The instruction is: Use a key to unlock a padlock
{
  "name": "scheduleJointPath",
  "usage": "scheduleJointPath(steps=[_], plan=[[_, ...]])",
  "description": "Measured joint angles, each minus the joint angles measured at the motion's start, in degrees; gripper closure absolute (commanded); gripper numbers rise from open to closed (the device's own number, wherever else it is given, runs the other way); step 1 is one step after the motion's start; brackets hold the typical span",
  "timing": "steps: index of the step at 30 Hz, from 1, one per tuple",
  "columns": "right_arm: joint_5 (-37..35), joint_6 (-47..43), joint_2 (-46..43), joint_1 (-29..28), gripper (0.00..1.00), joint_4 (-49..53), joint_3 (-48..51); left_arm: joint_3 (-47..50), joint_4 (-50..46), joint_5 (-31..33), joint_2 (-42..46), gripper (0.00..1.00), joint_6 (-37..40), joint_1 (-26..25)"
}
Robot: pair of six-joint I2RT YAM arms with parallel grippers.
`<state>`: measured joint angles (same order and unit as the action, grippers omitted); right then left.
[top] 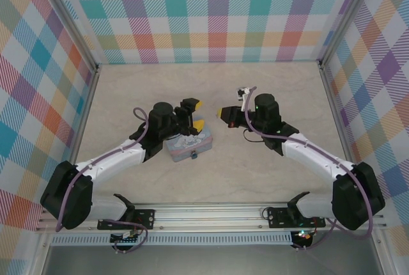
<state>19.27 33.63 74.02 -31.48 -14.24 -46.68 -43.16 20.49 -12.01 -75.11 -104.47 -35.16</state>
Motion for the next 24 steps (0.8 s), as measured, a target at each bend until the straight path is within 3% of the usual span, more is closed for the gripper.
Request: scheduleJointPath(steps=[6,16,24], plan=[[0.98,0.04,2.67,-0.76,1.00,-2.97,-2.08,2.43,4.33,0.42,-0.02,0.34,-8.02,-0.35],[2.32,0.46,7.08,-3.26,1.00,-5.55,-4.35,2.86,10.16,0.44,-3.13,0.42,-8.39,-1.57],[3.10,1.25,7.76,-3.87,1.00,-6.16,-4.46,3.87,12.90,1.03,-4.13,0.58,-8.39,-1.57]])
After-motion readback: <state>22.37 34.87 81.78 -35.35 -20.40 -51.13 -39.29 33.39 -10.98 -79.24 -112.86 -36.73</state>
